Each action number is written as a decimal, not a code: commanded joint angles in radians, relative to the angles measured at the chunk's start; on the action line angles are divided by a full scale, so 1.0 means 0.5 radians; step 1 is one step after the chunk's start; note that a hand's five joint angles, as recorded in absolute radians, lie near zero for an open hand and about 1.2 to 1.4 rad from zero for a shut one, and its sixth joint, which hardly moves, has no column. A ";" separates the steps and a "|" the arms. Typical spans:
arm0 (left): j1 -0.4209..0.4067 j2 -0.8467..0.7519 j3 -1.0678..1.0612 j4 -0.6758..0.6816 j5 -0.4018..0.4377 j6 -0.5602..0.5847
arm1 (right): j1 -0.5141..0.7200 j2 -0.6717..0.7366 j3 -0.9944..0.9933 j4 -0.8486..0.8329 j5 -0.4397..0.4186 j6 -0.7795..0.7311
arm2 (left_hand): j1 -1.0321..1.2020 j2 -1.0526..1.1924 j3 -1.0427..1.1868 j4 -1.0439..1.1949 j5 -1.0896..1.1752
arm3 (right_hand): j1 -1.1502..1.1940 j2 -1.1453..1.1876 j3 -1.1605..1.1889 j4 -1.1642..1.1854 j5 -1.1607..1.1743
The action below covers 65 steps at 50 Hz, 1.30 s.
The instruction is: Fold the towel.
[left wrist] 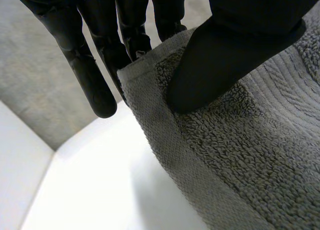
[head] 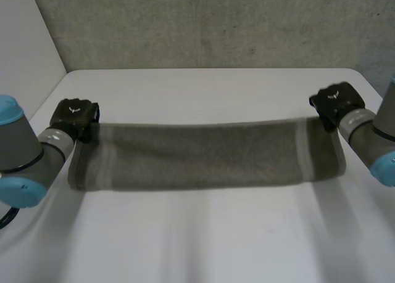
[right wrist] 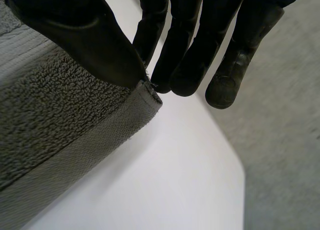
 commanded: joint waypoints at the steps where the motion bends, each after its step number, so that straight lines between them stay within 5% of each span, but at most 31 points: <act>1: -0.010 -0.129 0.204 0.000 -0.090 -0.001 | 0.069 0.187 -0.295 -0.127 0.049 0.035 | 0.427 0.356 0.357 0.355 0.396 | 0.120 0.094 0.107 0.105 0.095; 7: -0.034 -0.209 0.290 0.003 -0.093 -0.001 | 0.131 0.398 -0.580 -0.133 0.086 0.029 | 0.427 0.356 0.357 0.355 0.396 | 0.120 0.094 0.107 0.105 0.095; 8: -0.034 -0.224 0.290 0.000 -0.090 -0.001 | 0.146 0.454 -0.639 -0.121 0.101 0.026 | 0.427 0.356 0.357 0.355 0.396 | -0.430 -0.456 -0.443 -0.445 -0.456; 9: -0.034 -0.224 0.290 0.000 -0.090 -0.001 | 0.146 0.454 -0.639 -0.121 0.102 0.026 | 0.427 0.356 0.357 0.355 0.396 | -0.436 -0.462 -0.449 -0.451 -0.461; 10: -0.037 -0.237 0.290 0.000 -0.093 0.002 | 0.161 0.500 -0.682 -0.117 0.138 0.026 | -0.182 -0.254 -0.252 -0.254 -0.214 | -1.877 -1.903 -1.891 -1.893 -1.903; 11: -0.043 -0.246 0.290 0.000 -0.099 0.008 | 0.161 0.500 -0.682 -0.117 0.138 0.026 | -1.345 -1.417 -1.415 -1.417 -1.376 | -1.892 -1.918 -1.905 -1.907 -1.917; 12: -0.043 -0.246 0.290 0.000 -0.099 0.008 | 0.177 0.534 -0.706 -0.120 0.190 0.017 | -1.357 -1.429 -1.427 -1.429 -1.388 | -2.323 -2.350 -2.337 -2.339 -2.349; 13: -0.052 -0.252 0.287 -0.003 -0.099 0.008 | 0.189 0.555 -0.728 -0.121 0.248 0.017 | -2.016 -2.088 -2.086 -2.088 -2.047 | -2.323 -2.350 -2.337 -2.339 -2.349; 22: -0.059 -0.176 0.235 -0.022 -0.173 -0.004 | 0.198 0.408 -0.630 -0.114 0.344 0.087 | -2.009 -2.081 -2.079 -2.081 -2.040 | -2.323 -2.350 -2.337 -2.339 -2.349; 31: -0.052 0.131 -0.054 -0.010 -0.247 -0.019 | 0.161 -0.052 -0.093 -0.087 0.310 0.183 | -2.015 -2.086 -2.085 -2.087 -2.046 | -2.323 -2.350 -2.337 -2.339 -2.349; 38: -0.065 0.432 -0.370 0.030 -0.231 -0.167 | 0.067 -0.322 0.379 -0.010 0.145 0.192 | -2.015 -2.086 -2.085 -2.087 -2.046 | -2.323 -2.350 -2.337 -2.339 -2.349; 50: -0.010 0.579 -0.756 0.303 0.164 -0.682 | -0.164 -0.273 0.625 0.030 -0.171 0.373 | -1.985 -2.057 -2.055 -2.057 -2.016 | -1.827 -1.853 -1.841 -1.843 -1.853; 61: 0.036 0.582 -0.821 0.500 0.204 -0.707 | -0.210 -0.052 0.619 -0.277 -0.202 0.361 | -1.980 -2.051 -2.049 -2.051 -2.011 | -1.575 -1.601 -1.588 -1.590 -1.600; 65: 0.036 0.582 -0.824 0.500 0.204 -0.707 | -0.210 0.006 0.588 -0.329 -0.184 0.348 | -1.980 -2.051 -2.049 -2.051 -2.011 | -0.856 -0.882 -0.869 -0.871 -0.881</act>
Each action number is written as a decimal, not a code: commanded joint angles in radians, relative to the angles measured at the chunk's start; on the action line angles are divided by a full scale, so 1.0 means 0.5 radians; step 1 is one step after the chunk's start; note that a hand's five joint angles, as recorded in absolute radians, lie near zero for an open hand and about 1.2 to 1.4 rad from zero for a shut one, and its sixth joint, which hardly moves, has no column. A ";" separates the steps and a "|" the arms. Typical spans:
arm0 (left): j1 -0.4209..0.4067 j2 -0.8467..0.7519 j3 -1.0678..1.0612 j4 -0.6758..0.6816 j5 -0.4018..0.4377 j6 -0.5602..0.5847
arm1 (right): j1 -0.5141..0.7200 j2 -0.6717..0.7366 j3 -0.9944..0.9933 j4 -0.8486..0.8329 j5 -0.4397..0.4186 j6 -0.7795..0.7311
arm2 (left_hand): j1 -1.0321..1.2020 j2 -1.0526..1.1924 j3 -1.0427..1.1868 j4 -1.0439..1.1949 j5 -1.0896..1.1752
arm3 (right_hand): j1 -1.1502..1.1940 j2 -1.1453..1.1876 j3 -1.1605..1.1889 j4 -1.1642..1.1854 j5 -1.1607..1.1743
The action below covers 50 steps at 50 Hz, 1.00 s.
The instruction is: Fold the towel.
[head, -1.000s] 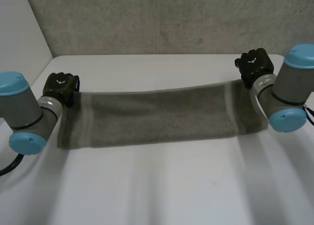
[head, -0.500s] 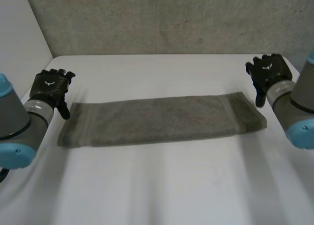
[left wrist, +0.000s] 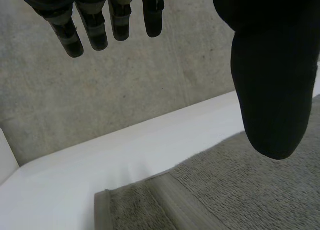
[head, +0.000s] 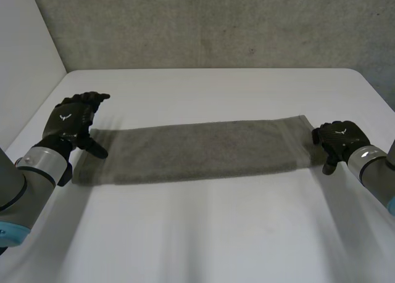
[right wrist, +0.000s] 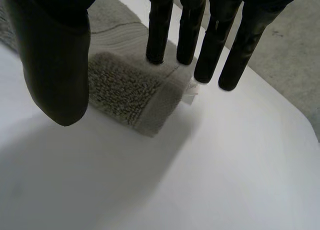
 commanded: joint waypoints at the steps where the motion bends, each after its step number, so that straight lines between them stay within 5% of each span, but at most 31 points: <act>1: 0.003 -0.001 -0.009 0.016 -0.011 0.008 | 0.002 0.108 -0.056 -0.118 0.036 -0.023 | 0.043 0.047 0.046 0.048 -0.017 | 1.057 1.061 1.064 1.078 1.054; 5: 0.003 -0.001 -0.021 0.019 -0.008 0.008 | -0.011 0.120 -0.099 -0.118 0.045 -0.026 | 0.043 0.047 0.046 0.048 -0.017 | 1.644 1.648 1.651 1.665 1.641; 21: 0.000 -0.001 -0.025 0.023 -0.005 0.011 | -0.370 0.065 -0.130 0.149 0.198 -0.361 | 0.037 0.041 0.040 0.042 -0.023 | 1.646 1.650 1.653 1.667 1.643; 22: 0.000 -0.001 -0.025 0.023 -0.005 0.011 | -0.373 0.041 -0.115 0.155 0.177 -0.367 | 0.037 0.041 0.040 0.042 -0.023 | 1.508 1.512 1.516 1.529 1.506; 23: 0.000 -0.001 -0.025 0.023 -0.005 0.011 | -0.370 0.022 -0.093 0.137 0.131 -0.352 | 0.037 0.041 0.040 0.042 -0.023 | 0.583 0.586 0.590 0.604 0.580; 24: 0.000 -0.001 -0.028 0.023 -0.005 0.011 | -0.370 0.022 -0.093 0.136 0.131 -0.352 | 0.037 0.041 0.040 0.042 -0.023 | 0.573 0.577 0.581 0.594 0.571; 25: 0.000 -0.001 -0.028 0.023 -0.005 0.011 | -0.367 0.004 -0.072 0.103 0.058 -0.312 | 0.037 0.041 0.040 0.042 -0.023 | -0.206 -0.202 -0.198 -0.185 -0.208; 26: -0.003 -0.001 -0.028 0.023 -0.005 0.011 | -0.370 -0.024 -0.041 0.051 -0.031 -0.239 | 0.037 0.041 0.040 0.042 -0.023 | -0.452 -0.448 -0.444 -0.431 -0.454; 37: 0.000 0.002 -0.043 0.050 -0.005 0.014 | -0.253 -0.083 0.042 -0.244 -0.550 0.342 | 0.037 0.041 0.040 0.042 -0.023 | -0.372 -0.368 -0.365 -0.351 -0.375; 50: -0.006 -0.004 -0.052 0.062 -0.002 0.017 | -0.170 0.126 -0.090 -0.223 -0.507 0.284 | 0.037 0.041 0.040 0.042 -0.023 | -0.131 -0.128 -0.124 -0.110 -0.134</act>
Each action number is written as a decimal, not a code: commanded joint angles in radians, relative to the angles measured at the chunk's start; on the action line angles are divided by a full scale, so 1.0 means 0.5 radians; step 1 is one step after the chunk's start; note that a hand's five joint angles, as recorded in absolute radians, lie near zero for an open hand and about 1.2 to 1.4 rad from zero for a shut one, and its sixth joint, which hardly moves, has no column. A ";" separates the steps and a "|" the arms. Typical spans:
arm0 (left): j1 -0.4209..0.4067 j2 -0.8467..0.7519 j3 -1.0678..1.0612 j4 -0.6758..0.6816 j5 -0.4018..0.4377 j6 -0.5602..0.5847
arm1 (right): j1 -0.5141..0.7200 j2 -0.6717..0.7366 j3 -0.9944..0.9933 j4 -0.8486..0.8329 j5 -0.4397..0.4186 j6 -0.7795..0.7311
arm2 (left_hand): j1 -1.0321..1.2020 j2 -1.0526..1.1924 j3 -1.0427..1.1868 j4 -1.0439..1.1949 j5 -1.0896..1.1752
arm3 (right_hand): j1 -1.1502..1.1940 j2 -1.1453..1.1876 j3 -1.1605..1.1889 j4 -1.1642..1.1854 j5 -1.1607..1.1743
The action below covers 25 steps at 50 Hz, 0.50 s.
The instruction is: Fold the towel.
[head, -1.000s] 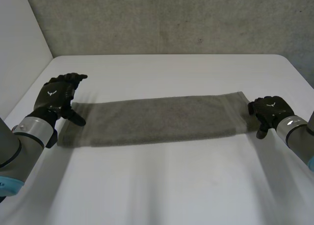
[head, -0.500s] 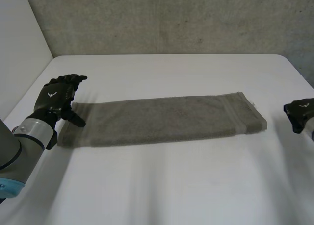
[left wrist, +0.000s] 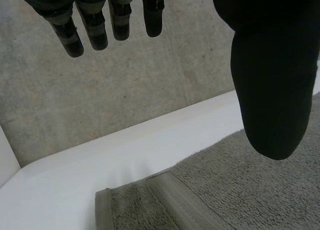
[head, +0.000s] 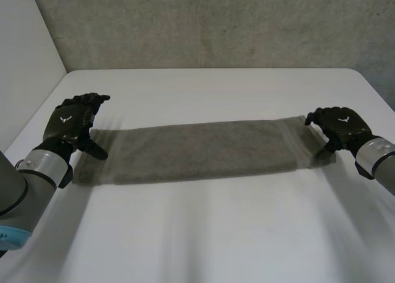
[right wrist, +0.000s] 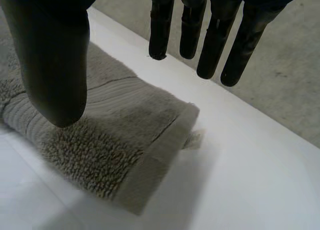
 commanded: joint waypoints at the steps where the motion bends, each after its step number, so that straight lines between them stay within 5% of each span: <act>1: -0.003 -0.001 -0.002 0.000 0.001 0.000 | 0.019 0.113 -0.089 0.037 0.073 -0.031 | 0.038 0.041 0.041 0.044 -0.023 | 0.068 0.096 0.078 0.072 0.043; 15: -0.006 -0.016 -0.002 0.009 0.004 0.003 | 0.029 0.206 -0.129 0.098 0.196 -0.316 | 0.038 0.041 0.041 0.044 -0.023 | 0.238 0.267 0.248 0.242 0.213; 18: -0.006 -0.016 -0.002 0.018 0.004 0.003 | 0.032 0.206 -0.132 0.092 0.239 -0.332 | 0.038 0.041 0.041 0.044 -0.023 | 0.896 0.924 0.906 0.900 0.871; 20: -0.003 -0.013 -0.005 0.021 0.004 0.003 | 0.029 0.200 -0.144 0.083 0.294 -0.326 | 0.038 0.041 0.041 0.044 -0.023 | 1.829 1.858 1.839 1.833 1.804; 25: -0.003 -0.013 -0.005 0.024 0.004 0.003 | 0.010 0.136 -0.148 0.101 0.511 -0.335 | 0.038 0.041 0.041 0.044 -0.023 | 1.833 1.862 1.844 1.837 1.808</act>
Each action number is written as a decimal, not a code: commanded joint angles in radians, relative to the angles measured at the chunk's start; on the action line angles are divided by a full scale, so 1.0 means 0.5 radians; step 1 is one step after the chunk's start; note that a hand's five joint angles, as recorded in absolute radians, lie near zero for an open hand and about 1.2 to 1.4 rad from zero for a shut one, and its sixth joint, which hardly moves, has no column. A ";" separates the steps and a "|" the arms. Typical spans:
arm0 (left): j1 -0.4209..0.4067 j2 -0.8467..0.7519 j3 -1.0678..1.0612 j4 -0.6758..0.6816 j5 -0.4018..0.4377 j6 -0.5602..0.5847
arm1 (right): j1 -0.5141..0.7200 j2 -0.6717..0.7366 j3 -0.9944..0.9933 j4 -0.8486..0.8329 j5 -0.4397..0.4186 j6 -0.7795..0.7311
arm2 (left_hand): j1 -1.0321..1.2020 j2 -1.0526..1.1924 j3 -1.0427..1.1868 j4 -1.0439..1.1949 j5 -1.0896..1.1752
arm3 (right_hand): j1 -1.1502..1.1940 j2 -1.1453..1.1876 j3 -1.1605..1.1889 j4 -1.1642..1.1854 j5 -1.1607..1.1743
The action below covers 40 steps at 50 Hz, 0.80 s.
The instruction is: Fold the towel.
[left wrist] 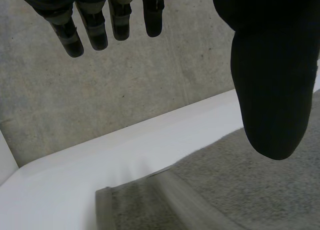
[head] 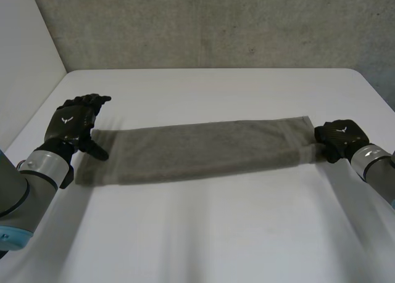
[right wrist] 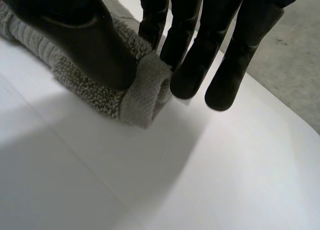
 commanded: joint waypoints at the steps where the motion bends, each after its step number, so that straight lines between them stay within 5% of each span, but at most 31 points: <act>1: 0.002 0.005 -0.002 0.007 0.000 0.000 | -0.019 -0.068 -0.008 0.009 0.240 0.000 | 0.038 0.041 0.041 0.044 -0.023 | 0.156 0.176 0.155 0.159 0.186; 8: 0.008 0.017 -0.002 0.007 0.000 0.000 | -0.065 -0.280 0.127 0.157 0.394 -0.086 | 0.032 0.035 0.035 0.038 -0.029 | 0.156 0.176 0.155 0.159 0.186; 17: -0.014 0.026 0.004 0.004 0.000 0.003 | -0.381 -0.516 0.241 0.402 0.428 -0.675 | 0.020 0.024 0.023 0.026 -0.041 | 0.156 0.176 0.155 0.159 0.186; 22: -0.038 0.075 0.023 -0.005 -0.006 0.000 | -0.277 -0.535 0.146 0.344 0.440 -0.697 | 0.014 0.018 0.017 0.021 -0.047 | 0.156 0.176 0.155 0.159 0.186; 32: -0.109 0.207 0.106 -0.018 -0.022 -0.012 | 0.692 -0.458 -0.302 0.246 0.593 -0.580 | 0.014 0.018 0.017 0.021 -0.047 | 0.156 0.176 0.155 0.159 0.186; 34: -0.124 0.207 0.127 -0.018 -0.025 -0.012 | 1.052 -0.305 -0.516 0.206 0.606 -0.568 | 0.014 0.018 0.017 0.021 -0.047 | 0.156 0.176 0.155 0.159 0.186; 40: -0.167 0.207 0.170 -0.018 -0.037 -0.019 | 1.453 -0.007 -0.805 0.193 0.602 -0.568 | 0.014 0.018 0.017 0.021 -0.047 | 0.156 0.176 0.155 0.159 0.186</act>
